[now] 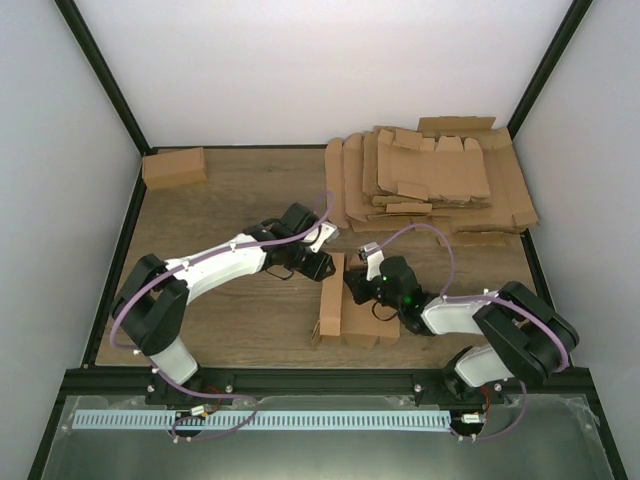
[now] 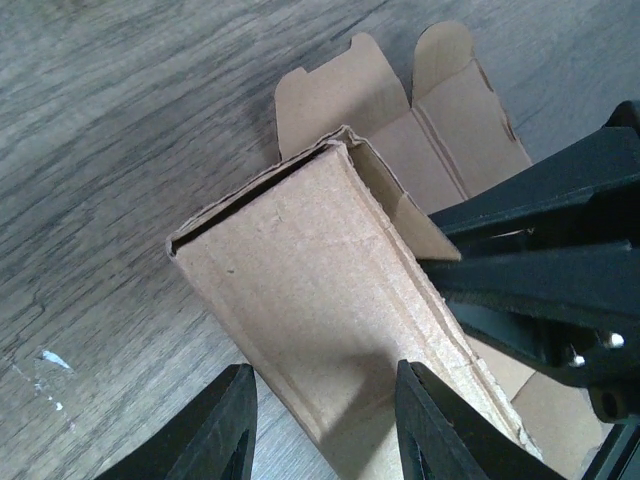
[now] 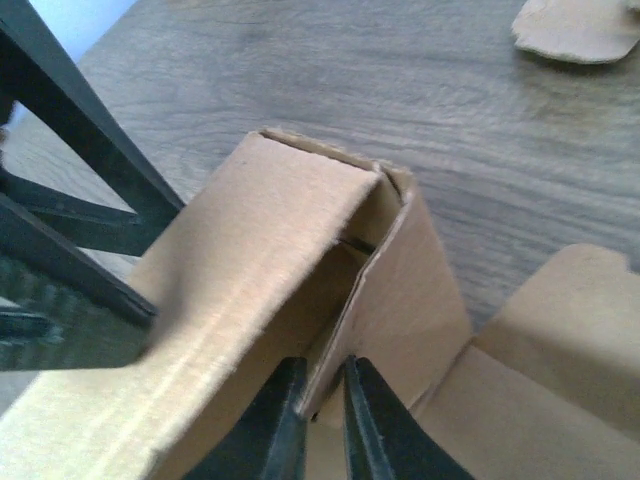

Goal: Fold the paper box

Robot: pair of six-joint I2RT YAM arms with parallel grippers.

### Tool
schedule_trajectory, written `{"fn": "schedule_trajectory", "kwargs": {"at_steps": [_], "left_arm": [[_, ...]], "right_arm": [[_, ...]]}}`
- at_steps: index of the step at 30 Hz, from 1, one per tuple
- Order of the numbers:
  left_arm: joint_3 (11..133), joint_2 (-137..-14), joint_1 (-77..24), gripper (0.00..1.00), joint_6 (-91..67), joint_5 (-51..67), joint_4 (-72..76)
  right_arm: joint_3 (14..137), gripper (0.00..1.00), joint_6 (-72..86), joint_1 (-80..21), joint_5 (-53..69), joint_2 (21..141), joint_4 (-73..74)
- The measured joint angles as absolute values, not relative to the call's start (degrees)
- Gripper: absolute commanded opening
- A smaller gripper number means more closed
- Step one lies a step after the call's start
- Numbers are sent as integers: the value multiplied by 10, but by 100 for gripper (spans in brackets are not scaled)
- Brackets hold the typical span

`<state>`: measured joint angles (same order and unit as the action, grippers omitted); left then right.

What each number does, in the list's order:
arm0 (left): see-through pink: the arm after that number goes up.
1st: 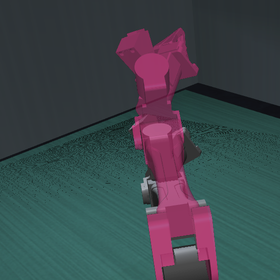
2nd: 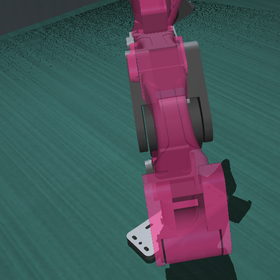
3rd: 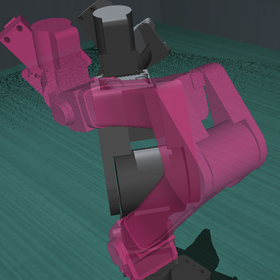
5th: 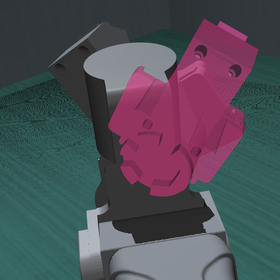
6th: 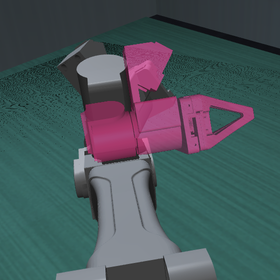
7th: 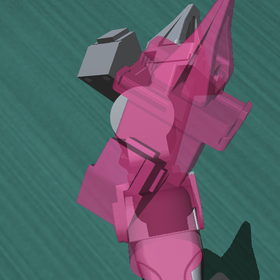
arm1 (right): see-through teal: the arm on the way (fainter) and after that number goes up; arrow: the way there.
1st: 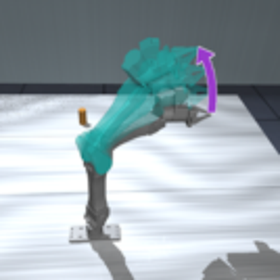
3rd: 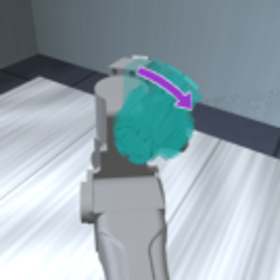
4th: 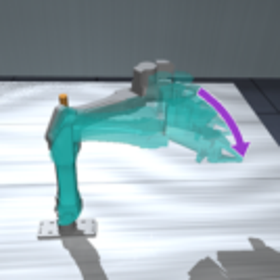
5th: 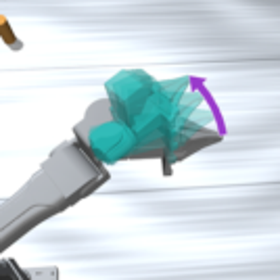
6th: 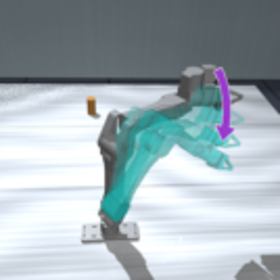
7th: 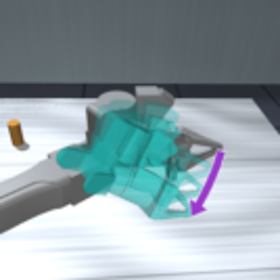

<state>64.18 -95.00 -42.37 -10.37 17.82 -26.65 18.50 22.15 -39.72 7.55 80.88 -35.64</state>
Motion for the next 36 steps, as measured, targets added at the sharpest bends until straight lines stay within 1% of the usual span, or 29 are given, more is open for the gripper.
{"fn": "schedule_trajectory", "kwargs": {"at_steps": [2, 5, 10, 15, 18, 21, 24, 28, 31, 36], "left_arm": [[642, -954, -424, 40, -97, 182, -267], [646, -957, -424, 40, -86, 183, -273], [652, -959, -424, 40, -78, 182, -279], [654, -961, -424, 40, -76, 176, -280], [655, -962, -424, 40, -77, 175, -280], [655, -962, -424, 40, -77, 172, -280], [655, -962, -424, 40, -77, 170, -280], [655, -962, -424, 40, -77, 169, -280], [656, -962, -424, 40, -77, 168, -280], [656, -964, -424, 40, -77, 169, -278]], "right_arm": [[183, 27, 224, -399, 90, 809, -360], [170, 36, 229, -401, 107, 798, -365], [139, 46, 231, -402, 124, 735, -350], [129, 53, 232, -378, 137, 658, -317], [129, 54, 232, -333, 158, 609, -308], [129, 53, 232, -267, 180, 578, -294], [137, 48, 229, -219, 199, 591, -277], [188, 41, 214, -194, 216, 695, -255], [220, 40, 201, -193, 235, 776, -261], [265, 38, 165, -192, 289, 866, -270]]}}
